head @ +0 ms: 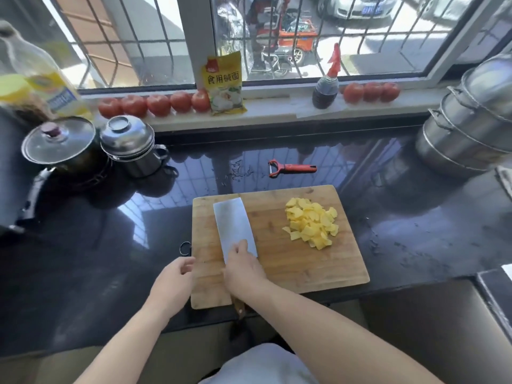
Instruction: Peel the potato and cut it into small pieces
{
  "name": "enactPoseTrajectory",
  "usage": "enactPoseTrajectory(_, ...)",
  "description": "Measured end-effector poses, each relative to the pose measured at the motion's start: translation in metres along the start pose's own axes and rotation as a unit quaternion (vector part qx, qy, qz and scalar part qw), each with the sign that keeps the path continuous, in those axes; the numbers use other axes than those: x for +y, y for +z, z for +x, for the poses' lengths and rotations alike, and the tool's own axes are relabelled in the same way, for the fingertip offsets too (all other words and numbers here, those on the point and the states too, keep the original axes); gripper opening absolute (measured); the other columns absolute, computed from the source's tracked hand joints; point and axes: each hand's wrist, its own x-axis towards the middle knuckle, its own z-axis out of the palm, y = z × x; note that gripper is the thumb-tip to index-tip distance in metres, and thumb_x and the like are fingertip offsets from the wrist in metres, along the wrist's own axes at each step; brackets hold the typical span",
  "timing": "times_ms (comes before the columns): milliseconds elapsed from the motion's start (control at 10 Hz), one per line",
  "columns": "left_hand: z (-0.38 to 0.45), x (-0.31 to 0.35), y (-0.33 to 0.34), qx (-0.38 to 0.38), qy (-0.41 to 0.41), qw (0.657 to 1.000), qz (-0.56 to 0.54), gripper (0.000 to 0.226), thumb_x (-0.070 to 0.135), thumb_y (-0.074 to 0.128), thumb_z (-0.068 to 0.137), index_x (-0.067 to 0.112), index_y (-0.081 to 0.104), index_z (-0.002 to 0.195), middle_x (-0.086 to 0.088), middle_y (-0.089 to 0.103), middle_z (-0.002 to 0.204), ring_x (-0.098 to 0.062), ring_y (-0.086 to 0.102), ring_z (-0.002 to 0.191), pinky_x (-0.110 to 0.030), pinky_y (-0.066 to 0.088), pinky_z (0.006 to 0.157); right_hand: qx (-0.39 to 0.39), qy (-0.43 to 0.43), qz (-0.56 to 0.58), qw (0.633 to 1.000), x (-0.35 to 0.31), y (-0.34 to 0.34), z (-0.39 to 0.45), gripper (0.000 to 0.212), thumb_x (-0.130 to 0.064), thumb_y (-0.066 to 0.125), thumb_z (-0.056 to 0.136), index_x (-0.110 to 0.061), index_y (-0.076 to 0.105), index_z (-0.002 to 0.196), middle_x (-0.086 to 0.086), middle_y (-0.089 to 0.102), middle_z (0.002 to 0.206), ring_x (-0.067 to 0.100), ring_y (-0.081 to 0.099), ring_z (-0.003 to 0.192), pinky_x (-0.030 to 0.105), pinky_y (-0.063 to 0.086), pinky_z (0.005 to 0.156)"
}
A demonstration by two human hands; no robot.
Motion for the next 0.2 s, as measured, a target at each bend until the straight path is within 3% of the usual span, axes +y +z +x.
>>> enactPoseTrajectory(100,-0.012,0.002,0.006,-0.008,0.008,1.000,-0.005,0.039,0.011,0.049,0.102,0.021,0.061,0.138,0.001,0.065,0.132,-0.014,0.058,0.117,-0.028,0.043,0.090,0.011,-0.010,0.057,0.998,0.030,-0.030,-0.016,0.035,-0.031,0.048,0.102,-0.016,0.042,0.133,0.003,0.036,0.130,0.031,0.054,0.098,0.042,0.047,0.080)
enactPoseTrajectory(200,-0.015,0.036,0.001,0.001,0.040,0.999,0.020,0.038,0.013,0.049,0.103,0.021,0.059,0.139,0.001,0.063,0.133,-0.013,0.056,0.117,-0.027,0.044,0.090,0.032,0.005,0.097,0.995,0.059,-0.088,-0.015,0.044,-0.028,0.049,0.101,-0.015,0.048,0.143,0.008,0.045,0.142,0.030,0.052,0.123,0.042,0.046,0.102)
